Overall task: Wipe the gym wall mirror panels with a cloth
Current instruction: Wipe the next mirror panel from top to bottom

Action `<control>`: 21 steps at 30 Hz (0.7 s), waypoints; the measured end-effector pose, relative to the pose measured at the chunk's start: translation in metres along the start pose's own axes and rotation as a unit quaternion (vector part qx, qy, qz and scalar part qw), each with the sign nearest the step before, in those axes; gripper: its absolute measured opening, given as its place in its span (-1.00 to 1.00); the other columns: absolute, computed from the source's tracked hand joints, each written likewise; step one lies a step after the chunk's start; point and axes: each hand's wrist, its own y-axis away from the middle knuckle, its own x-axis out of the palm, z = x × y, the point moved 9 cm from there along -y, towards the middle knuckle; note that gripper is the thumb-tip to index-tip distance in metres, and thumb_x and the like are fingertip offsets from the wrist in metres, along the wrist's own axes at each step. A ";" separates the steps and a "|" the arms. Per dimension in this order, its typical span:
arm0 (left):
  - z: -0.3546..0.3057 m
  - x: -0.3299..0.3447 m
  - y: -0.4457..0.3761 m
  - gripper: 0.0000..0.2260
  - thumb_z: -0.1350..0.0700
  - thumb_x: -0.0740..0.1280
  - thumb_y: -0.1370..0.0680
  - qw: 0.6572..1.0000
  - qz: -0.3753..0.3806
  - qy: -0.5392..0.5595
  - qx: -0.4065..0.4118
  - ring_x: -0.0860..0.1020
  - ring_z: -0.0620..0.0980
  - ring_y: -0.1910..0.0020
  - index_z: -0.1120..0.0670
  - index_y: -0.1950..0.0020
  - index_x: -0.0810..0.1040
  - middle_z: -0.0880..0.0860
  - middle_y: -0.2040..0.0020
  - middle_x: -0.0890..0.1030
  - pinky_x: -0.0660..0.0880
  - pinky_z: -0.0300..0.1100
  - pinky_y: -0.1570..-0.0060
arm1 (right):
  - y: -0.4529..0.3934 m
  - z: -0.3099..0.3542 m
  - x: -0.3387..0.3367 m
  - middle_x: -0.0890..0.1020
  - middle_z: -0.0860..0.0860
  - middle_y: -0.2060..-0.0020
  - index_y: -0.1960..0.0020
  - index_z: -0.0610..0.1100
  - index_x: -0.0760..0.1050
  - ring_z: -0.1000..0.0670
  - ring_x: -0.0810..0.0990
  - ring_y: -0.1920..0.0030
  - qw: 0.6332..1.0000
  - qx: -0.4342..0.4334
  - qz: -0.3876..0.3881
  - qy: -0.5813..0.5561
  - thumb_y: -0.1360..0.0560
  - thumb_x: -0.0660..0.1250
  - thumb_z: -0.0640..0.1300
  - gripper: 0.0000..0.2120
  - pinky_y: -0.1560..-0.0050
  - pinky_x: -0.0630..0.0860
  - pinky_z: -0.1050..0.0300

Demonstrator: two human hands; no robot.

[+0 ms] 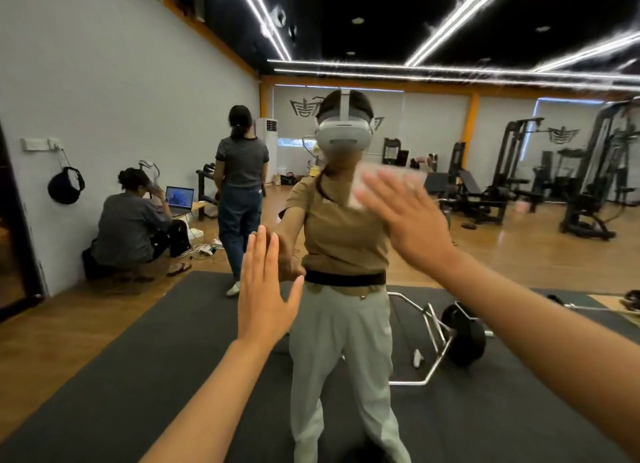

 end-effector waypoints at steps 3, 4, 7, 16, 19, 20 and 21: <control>-0.003 0.002 0.000 -0.23 -0.06 0.37 -0.57 1.000 -0.008 0.000 -0.024 -0.19 -0.05 -0.60 0.13 -0.63 0.01 0.01 -0.64 -0.12 0.09 0.14 -0.54 | -0.035 -0.055 -0.037 0.28 -0.14 -0.53 -0.54 -0.11 0.25 -0.18 0.18 -0.54 0.993 0.098 -0.068 0.009 -0.58 0.21 -0.35 -0.45 -0.51 0.12 -0.20; -0.004 0.002 0.000 -0.22 -0.06 0.37 -0.57 0.999 -0.008 -0.005 -0.032 -0.20 -0.07 -0.60 0.13 -0.62 0.02 0.00 -0.64 -0.14 0.08 0.13 -0.54 | -0.035 -0.061 -0.040 0.27 -0.14 -0.53 -0.54 -0.11 0.25 -0.18 0.17 -0.54 0.990 0.115 -0.081 0.002 -0.59 0.21 -0.35 -0.46 -0.53 0.09 -0.18; -0.005 0.002 0.001 -0.21 -0.09 0.37 -0.56 0.999 -0.006 -0.011 -0.051 -0.24 -0.11 -0.58 0.13 -0.63 0.01 -0.06 -0.62 -0.19 0.01 0.07 -0.55 | -0.002 -0.047 -0.031 0.23 -0.14 -0.54 -0.54 -0.12 0.23 -0.18 0.10 -0.56 0.986 0.137 -0.096 -0.027 -0.56 0.22 -0.40 -0.41 -0.56 -0.07 -0.08; -0.012 0.001 0.001 -0.17 -0.16 0.38 -0.54 0.997 -0.017 -0.006 -0.077 -0.19 -0.07 -0.60 0.13 -0.62 0.02 -0.03 -0.63 -0.15 -0.04 0.01 -0.56 | 0.247 0.082 0.073 0.11 0.00 -0.58 -0.61 -0.06 0.06 -0.06 0.09 -0.57 0.960 -0.174 0.217 0.033 -0.44 0.14 -0.26 -0.25 -0.58 -0.16 -0.06; -0.009 -0.001 0.001 -0.22 -0.11 0.39 -0.54 0.995 -0.031 0.026 -0.094 -0.16 -0.10 -0.60 0.10 -0.62 0.07 -0.06 -0.64 -0.10 0.05 0.07 -0.56 | 0.239 0.066 0.067 0.13 0.04 -0.58 -0.61 -0.03 0.03 0.00 0.10 -0.56 0.955 -0.178 0.235 0.018 -0.46 0.14 -0.23 -0.26 -0.58 -0.16 0.01; -0.009 -0.001 0.001 -0.23 -0.10 0.39 -0.54 0.994 -0.037 0.038 -0.096 -0.14 -0.11 -0.60 0.10 -0.61 0.09 -0.06 -0.64 -0.07 0.08 0.10 -0.55 | 0.223 0.055 0.060 0.16 0.04 -0.58 -0.61 -0.02 0.06 0.00 0.12 -0.56 0.962 -0.161 0.221 -0.002 -0.45 0.15 -0.25 -0.25 -0.58 -0.12 0.01; -0.010 -0.002 0.001 -0.24 -0.10 0.39 -0.54 0.993 -0.042 0.046 -0.099 -0.13 -0.11 -0.60 0.10 -0.61 0.10 -0.06 -0.64 -0.06 0.10 0.11 -0.55 | 0.200 0.039 0.051 0.20 0.02 -0.57 -0.60 0.00 0.07 -0.02 0.14 -0.56 0.970 -0.131 0.202 -0.026 -0.42 0.17 -0.27 -0.23 -0.56 -0.03 -0.02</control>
